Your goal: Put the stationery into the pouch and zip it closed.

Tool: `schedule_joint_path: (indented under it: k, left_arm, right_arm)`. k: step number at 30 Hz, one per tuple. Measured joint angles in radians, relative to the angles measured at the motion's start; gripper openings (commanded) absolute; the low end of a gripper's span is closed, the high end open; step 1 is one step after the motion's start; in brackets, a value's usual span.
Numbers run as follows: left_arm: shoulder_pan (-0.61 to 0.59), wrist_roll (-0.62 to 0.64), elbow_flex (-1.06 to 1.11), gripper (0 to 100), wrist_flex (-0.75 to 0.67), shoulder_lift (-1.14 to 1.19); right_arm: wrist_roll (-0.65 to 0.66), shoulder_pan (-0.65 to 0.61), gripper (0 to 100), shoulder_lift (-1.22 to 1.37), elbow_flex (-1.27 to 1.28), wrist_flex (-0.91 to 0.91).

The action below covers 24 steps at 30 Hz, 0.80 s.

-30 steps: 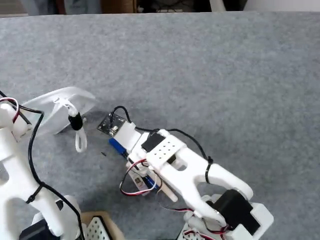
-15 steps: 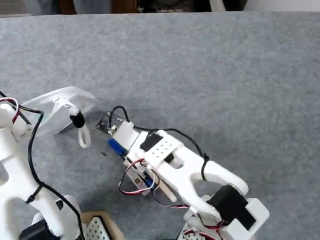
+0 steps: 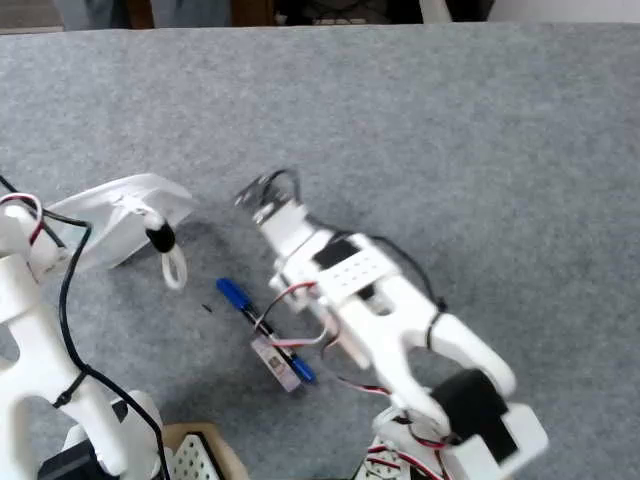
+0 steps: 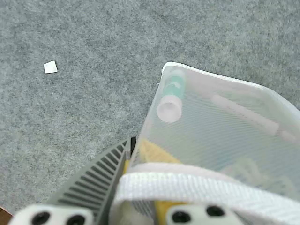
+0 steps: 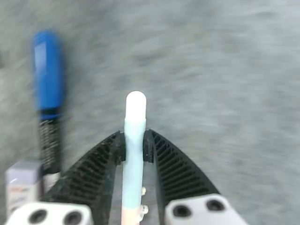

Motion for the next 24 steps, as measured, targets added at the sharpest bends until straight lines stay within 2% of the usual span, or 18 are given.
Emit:
schedule_joint_path:
  k: [10, 16, 19, 24]
  left_arm:
    - [0.071, 0.000, 0.000, 3, 0.000, 0.000]
    - [0.216, 0.002, -0.061, 3, 0.000, -0.049]
    - [0.296, 0.028, -0.091, 3, 0.002, -0.109]
    - [0.313, 0.044, -0.089, 3, 0.002, -0.144]
  right_arm:
    - [0.000, 0.135, 1.4, -0.413, -0.008, 0.017]
    - [0.000, 0.190, 1.4, -0.658, -0.005, 0.031]
    - [0.000, 0.195, 1.5, -0.704, 0.034, 0.031]
    - [0.000, 0.195, 1.8, -0.678, 0.144, 0.032]
